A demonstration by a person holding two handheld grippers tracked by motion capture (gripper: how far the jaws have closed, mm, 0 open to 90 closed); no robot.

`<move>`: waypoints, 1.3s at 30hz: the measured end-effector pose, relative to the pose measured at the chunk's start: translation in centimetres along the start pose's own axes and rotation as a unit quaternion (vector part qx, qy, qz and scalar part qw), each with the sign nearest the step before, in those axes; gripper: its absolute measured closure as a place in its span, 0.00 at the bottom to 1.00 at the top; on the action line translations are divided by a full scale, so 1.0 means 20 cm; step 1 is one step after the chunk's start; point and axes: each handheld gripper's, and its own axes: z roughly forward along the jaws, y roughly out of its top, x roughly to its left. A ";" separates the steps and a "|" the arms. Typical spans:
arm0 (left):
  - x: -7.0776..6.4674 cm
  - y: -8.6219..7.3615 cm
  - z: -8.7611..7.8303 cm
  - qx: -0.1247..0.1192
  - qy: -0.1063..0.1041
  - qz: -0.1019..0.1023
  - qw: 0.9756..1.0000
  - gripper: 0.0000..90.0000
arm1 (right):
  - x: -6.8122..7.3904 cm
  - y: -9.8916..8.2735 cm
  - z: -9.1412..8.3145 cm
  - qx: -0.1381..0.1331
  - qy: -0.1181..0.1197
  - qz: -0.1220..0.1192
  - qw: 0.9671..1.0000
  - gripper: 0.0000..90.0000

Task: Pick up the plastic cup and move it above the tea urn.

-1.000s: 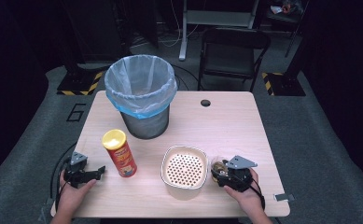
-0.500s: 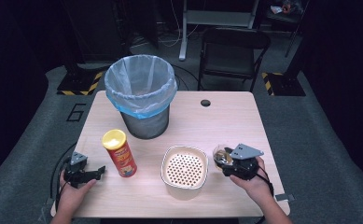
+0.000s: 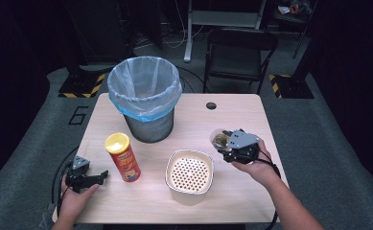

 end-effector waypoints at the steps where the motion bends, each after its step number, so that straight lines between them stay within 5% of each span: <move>1: 0.00 0.00 0.00 0.001 0.000 0.001 1.000 0.13 | 0.00 0.01 0.01 -0.001 0.000 -0.011 1.000 0.46; 28: 0.00 0.00 0.00 0.004 -0.003 -0.002 1.000 0.13 | 0.01 0.07 0.10 -0.051 0.013 -0.076 0.996 0.46; 36: 0.00 0.00 0.00 0.003 -0.002 -0.001 1.000 0.13 | 0.05 0.10 0.10 -0.064 -0.019 -0.136 0.988 0.46; 39: 0.00 0.00 0.00 0.003 -0.002 -0.001 1.000 0.13 | 0.10 0.12 0.10 -0.049 -0.043 -0.184 0.981 0.46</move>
